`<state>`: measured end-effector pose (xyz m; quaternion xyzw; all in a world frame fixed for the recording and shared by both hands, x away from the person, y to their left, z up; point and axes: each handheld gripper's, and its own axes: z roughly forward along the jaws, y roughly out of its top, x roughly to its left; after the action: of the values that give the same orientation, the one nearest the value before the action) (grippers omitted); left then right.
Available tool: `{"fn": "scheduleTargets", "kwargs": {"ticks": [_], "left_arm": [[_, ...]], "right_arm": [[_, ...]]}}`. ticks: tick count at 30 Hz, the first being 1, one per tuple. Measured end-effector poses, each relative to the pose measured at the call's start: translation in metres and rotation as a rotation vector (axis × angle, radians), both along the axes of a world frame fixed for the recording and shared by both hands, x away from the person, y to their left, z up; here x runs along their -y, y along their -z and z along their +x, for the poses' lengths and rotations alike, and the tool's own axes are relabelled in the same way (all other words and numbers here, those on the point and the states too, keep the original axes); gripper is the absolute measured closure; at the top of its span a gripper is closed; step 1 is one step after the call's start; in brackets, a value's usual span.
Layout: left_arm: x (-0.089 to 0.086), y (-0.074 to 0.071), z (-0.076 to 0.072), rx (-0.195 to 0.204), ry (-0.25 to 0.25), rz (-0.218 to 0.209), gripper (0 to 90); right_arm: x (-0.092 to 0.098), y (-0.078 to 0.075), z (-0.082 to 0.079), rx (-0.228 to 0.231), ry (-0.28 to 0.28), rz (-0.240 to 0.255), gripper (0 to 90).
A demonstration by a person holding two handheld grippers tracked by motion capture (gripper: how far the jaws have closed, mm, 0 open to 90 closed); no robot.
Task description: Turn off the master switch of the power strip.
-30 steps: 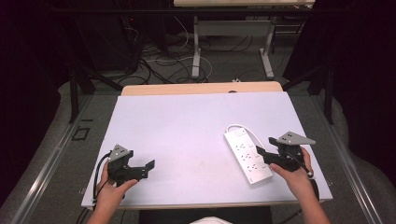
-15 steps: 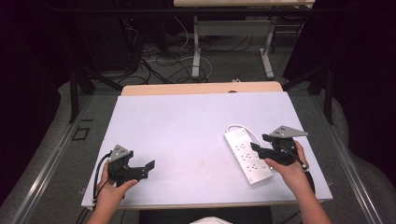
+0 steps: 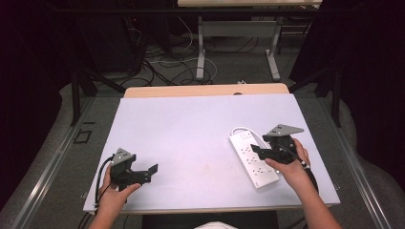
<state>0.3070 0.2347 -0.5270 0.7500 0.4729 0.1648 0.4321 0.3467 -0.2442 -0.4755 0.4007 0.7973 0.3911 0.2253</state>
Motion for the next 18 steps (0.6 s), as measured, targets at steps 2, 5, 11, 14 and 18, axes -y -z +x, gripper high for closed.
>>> {"fn": "scheduleTargets", "kwargs": {"ticks": [2,5,11,14,18], "left_arm": [[0.0,0.0,0.0,-0.001,0.0,0.0,1.3],[0.0,0.0,0.0,0.0,-0.001,-0.001,1.3],[-0.001,0.001,0.0,-0.001,-0.001,0.001,1.4],[-0.001,0.001,0.001,0.0,-0.004,0.002,1.4],[-0.001,0.001,0.001,-0.001,-0.006,0.001,1.4]], "right_arm": [[-0.002,0.0,0.001,-0.005,-0.004,-0.004,40.4],[-0.005,0.0,0.004,-0.022,0.0,-0.015,40.5],[-0.01,-0.001,0.008,-0.062,0.014,-0.046,41.4],[-0.012,-0.001,0.01,-0.084,0.04,-0.059,41.5],[-0.014,0.0,0.013,-0.1,0.063,-0.072,43.4]]}}
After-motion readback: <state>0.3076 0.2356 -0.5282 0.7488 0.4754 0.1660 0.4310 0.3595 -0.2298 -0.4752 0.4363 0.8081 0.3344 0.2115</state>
